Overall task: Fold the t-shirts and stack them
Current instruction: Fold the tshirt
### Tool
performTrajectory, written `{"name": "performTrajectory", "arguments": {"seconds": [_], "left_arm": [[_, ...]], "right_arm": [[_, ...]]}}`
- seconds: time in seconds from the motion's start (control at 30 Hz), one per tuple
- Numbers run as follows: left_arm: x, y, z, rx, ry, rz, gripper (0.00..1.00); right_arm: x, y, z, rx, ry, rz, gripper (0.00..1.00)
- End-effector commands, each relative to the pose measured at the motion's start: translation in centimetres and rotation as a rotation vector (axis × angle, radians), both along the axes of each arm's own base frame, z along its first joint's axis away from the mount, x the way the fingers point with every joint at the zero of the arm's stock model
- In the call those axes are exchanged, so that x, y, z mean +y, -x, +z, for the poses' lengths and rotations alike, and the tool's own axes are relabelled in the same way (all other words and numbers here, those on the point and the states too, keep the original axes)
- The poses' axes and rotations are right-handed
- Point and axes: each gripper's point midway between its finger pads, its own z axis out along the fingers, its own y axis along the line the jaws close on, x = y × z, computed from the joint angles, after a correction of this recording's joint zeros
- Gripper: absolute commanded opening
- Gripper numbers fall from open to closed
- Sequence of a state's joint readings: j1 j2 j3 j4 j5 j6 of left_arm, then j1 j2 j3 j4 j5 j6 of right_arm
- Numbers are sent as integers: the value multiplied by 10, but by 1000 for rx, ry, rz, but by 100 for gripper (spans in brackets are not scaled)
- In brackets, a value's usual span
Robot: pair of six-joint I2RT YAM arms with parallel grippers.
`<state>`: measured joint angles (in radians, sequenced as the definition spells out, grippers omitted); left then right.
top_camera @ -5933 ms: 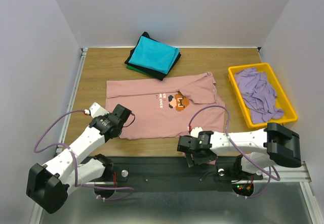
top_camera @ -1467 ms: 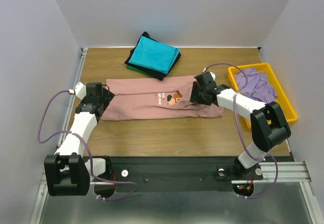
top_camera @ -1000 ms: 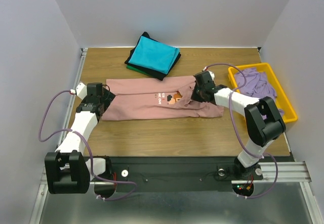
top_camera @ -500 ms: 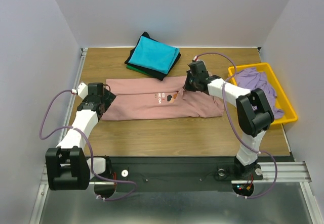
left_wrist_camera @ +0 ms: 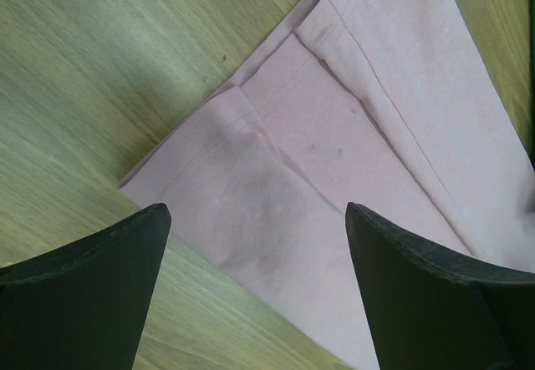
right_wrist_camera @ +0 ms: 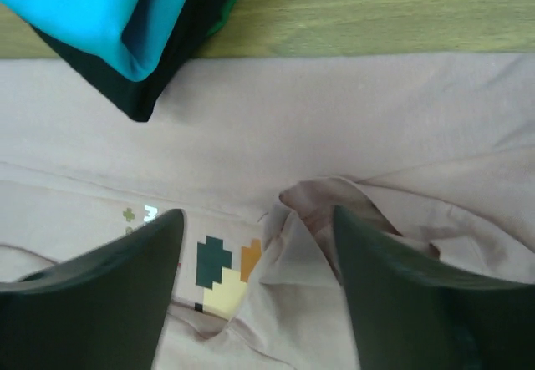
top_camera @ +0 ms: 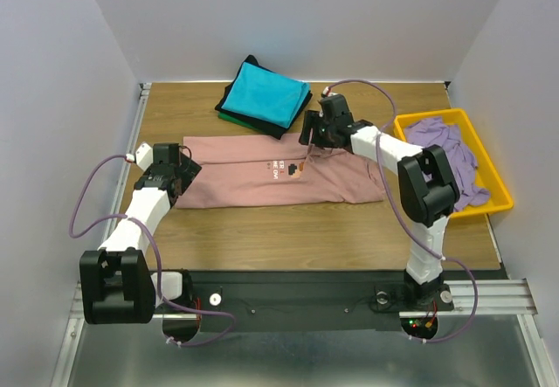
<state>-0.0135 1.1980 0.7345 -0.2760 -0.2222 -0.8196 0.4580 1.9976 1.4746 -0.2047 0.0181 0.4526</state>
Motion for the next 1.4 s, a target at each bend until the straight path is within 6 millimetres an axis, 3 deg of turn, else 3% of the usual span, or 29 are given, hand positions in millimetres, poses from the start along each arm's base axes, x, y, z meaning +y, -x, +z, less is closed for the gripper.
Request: {"name": "performTrajectory", "arguments": {"seconds": [0.0,0.07,0.1,0.13,0.23,0.37,0.63,0.73,0.9,0.93,1.07,1.23,1.37], "left_arm": [[0,-8,11,-35,-11,-15,98],[-2,-8,10,-40,-6,-20,98],[-2,-8,10,-41,-5,-22,98],[-3,-8,10,-42,-1,-27,98],[-3,-8,9,-43,1,-31,98],[-6,-8,9,-47,10,-46,98],[-7,-7,10,-53,10,-50,98],[-6,-7,10,-52,6,-48,98],[-5,-8,7,-44,4,-46,98],[-5,-8,8,-45,3,-47,98],[-6,-8,6,-37,2,-52,98],[-6,-8,6,-40,1,-51,98],[-5,-8,8,-43,1,-50,98]], "right_arm": [[-3,2,61,-125,-38,24,100],[-12,16,56,-115,-13,27,100],[-16,22,66,-133,-17,24,100],[-24,33,52,-102,2,14,100],[-28,52,51,-84,-14,27,100],[-29,57,40,-58,-7,28,100],[-25,33,14,-15,10,-3,100],[-28,24,3,-4,30,-29,100],[-34,3,1,-16,39,-68,100],[-36,-1,-8,-5,50,-76,100],[-54,-37,-2,-42,50,-173,100],[-71,-67,9,-81,35,-243,100],[-75,-70,19,-102,35,-231,100]]}}
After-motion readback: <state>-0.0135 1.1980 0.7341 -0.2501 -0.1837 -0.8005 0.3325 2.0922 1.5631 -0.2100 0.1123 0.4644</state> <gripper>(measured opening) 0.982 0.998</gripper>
